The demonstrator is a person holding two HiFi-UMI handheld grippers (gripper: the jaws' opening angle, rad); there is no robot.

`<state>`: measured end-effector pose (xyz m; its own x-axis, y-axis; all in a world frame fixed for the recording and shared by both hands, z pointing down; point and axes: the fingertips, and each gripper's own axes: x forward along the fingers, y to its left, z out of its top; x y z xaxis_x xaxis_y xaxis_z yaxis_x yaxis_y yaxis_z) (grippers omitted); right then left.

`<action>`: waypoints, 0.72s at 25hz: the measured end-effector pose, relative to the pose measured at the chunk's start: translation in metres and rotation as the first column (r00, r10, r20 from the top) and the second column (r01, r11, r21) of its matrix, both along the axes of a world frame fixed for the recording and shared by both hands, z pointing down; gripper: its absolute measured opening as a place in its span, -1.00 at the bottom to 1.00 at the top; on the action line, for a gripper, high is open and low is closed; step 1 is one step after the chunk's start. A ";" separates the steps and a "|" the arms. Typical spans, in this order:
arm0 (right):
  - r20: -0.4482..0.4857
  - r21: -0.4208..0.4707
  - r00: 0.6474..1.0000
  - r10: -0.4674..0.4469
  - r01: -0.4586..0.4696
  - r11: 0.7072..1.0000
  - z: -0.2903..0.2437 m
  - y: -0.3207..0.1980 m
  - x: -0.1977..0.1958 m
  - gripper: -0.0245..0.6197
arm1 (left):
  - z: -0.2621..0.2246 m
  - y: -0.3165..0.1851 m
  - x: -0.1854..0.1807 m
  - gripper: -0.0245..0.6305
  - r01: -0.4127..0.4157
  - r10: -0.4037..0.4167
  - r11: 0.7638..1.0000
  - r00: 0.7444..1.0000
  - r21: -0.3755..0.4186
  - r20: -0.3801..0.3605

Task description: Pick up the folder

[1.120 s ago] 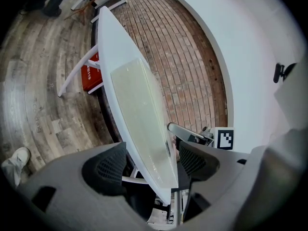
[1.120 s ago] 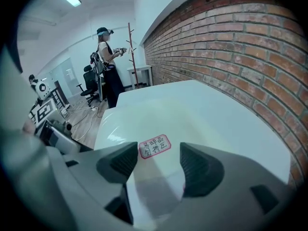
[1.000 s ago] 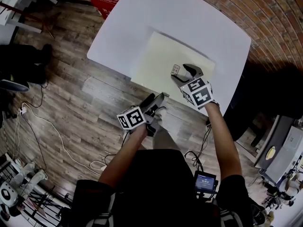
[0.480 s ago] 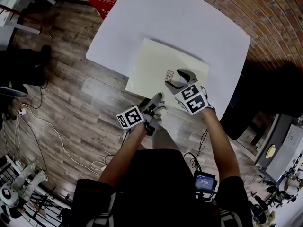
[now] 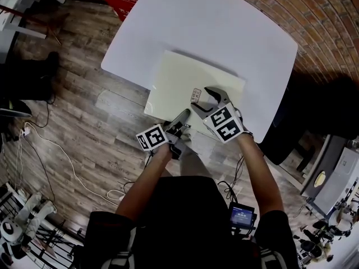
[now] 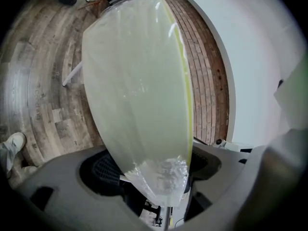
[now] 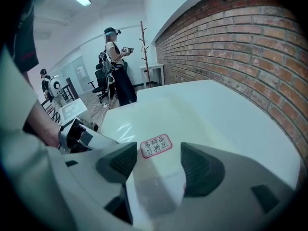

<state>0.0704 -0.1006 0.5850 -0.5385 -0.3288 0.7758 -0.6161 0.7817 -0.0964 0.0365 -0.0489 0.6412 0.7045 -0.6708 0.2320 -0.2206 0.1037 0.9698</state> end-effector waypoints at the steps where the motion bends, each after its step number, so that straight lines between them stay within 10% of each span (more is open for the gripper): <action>1: 0.005 -0.004 1.000 0.000 0.000 1.000 0.000 0.002 -0.001 -0.11 | 0.000 0.000 0.000 0.16 0.003 -0.003 1.000 1.000 0.000 -0.010; 18: 0.153 -0.163 0.981 0.116 -0.091 0.982 -0.002 0.015 -0.011 -0.09 | -0.005 -0.005 -0.010 0.16 0.070 -0.069 0.998 0.987 0.000 -0.143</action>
<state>0.0593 -0.0857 0.5829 -0.6297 -0.2725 0.7274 -0.6595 0.6824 -0.3153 0.0268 -0.0539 0.6366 0.6819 -0.7199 0.1291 -0.0724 0.1092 0.9914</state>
